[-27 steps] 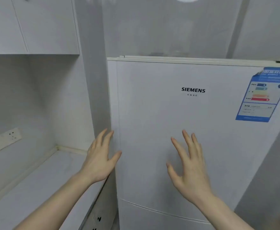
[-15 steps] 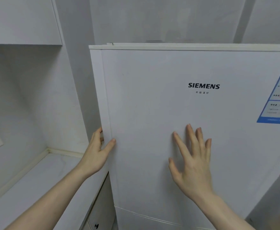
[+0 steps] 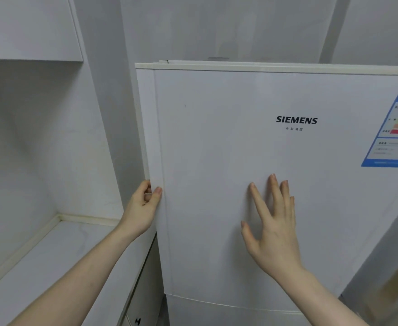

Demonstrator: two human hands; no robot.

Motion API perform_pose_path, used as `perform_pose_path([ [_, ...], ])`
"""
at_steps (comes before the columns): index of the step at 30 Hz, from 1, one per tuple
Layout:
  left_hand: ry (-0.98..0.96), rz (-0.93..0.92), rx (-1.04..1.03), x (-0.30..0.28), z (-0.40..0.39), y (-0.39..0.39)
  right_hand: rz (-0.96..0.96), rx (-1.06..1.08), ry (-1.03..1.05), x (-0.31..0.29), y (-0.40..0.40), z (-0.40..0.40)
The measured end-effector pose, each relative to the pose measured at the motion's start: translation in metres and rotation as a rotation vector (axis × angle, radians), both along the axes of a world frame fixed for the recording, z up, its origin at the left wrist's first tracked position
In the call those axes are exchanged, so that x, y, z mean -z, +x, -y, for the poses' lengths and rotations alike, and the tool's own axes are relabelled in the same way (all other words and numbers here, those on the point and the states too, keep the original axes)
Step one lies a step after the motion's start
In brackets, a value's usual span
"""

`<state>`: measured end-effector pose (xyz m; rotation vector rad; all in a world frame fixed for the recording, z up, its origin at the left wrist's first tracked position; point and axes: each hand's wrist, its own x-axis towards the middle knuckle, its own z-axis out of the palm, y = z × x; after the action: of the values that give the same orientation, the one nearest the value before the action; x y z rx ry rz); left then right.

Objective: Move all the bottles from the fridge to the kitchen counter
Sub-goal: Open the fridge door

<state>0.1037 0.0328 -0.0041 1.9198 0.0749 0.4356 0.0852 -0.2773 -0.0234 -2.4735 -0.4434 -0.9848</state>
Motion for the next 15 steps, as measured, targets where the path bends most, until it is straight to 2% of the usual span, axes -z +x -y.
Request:
perform_pose_path([
  [8,0.071,0.053,0.114,-0.008,-0.012,-0.060,-0.067,0.023,0.118,-0.004,-0.045,-0.038],
  [15,0.156,0.047,0.208,-0.002,-0.029,-0.112,-0.170,0.015,0.121,-0.003,-0.101,-0.058],
])
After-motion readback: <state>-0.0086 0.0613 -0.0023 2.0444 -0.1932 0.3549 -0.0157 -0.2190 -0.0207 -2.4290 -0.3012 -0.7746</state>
